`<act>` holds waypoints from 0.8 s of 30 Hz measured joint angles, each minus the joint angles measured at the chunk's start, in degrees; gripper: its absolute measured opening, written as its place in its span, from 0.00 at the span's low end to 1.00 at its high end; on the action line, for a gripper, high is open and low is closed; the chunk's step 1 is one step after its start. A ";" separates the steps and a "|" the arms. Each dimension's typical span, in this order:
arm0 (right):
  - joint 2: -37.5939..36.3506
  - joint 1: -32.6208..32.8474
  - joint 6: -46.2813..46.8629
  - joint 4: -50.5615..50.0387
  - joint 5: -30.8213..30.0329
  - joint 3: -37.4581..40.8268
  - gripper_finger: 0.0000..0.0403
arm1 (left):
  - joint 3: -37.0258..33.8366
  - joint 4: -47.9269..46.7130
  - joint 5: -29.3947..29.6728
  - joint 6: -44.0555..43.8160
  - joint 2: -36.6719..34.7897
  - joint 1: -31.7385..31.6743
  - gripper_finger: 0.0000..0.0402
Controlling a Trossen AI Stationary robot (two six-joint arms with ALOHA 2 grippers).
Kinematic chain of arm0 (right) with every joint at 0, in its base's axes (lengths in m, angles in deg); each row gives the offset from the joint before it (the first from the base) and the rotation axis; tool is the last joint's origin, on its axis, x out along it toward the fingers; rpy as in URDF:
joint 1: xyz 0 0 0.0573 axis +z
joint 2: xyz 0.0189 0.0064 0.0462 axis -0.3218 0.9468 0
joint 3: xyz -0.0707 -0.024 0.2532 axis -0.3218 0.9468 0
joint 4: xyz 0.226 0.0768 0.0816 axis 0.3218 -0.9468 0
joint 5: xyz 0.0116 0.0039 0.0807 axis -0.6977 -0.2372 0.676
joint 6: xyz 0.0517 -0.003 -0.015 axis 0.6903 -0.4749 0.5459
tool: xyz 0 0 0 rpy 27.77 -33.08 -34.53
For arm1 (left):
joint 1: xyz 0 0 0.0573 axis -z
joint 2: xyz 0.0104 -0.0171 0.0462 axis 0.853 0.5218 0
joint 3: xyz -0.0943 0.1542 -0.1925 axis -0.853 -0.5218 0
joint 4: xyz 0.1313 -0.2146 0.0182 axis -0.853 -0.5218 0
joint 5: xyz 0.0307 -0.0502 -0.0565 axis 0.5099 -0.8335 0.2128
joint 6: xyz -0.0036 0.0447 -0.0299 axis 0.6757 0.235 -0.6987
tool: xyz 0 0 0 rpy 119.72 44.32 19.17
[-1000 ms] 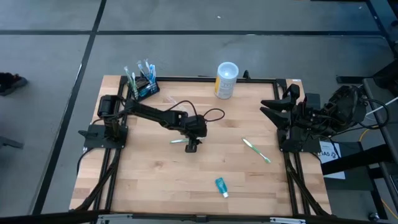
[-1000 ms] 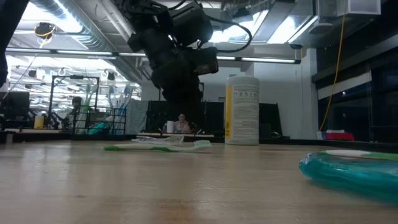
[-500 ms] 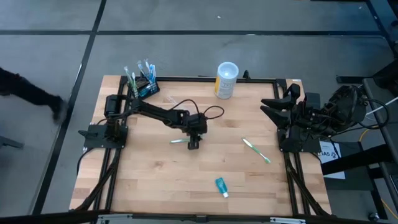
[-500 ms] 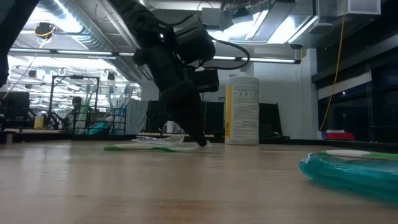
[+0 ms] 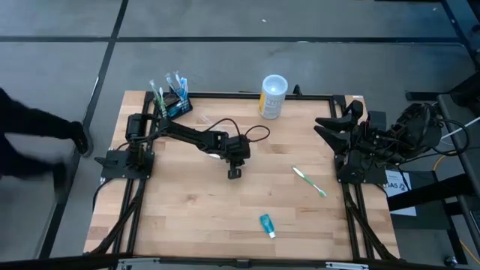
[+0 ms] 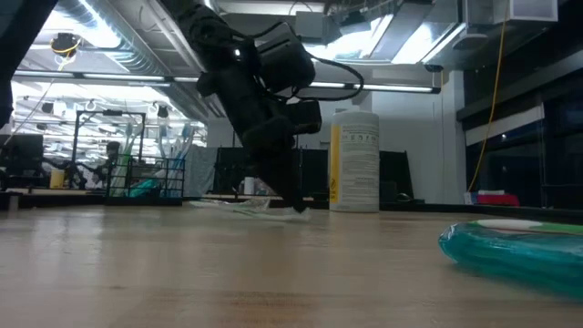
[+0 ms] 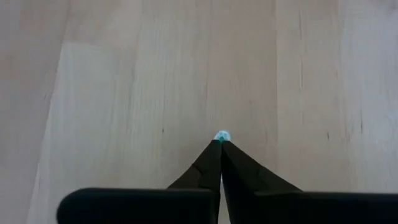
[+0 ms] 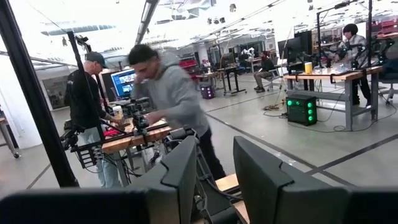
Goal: Pick & Place toothbrushing station
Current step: Put the green toothbrush into the left section of the black organizer
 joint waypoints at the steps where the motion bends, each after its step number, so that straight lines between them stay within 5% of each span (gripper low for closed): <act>1: 0.00 0.00 -0.02 0.13 0.00 0.00 0.27 | 0.00 0.32 0.04 -0.04 -0.37 -0.06 0.01; 11: 0.00 0.01 0.01 0.15 0.00 0.00 0.27 | 2.72 5.25 5.44 -3.84 -8.27 -2.77 0.01; 19: 0.00 0.01 -1.45 0.15 -0.45 0.00 0.27 | 2.28 -1.50 32.44 -10.33 -24.11 -7.99 0.01; 24: 0.00 0.01 -2.55 0.15 -0.79 0.00 0.27 | -4.05 -2.13 46.87 -14.49 -36.30 -10.43 0.01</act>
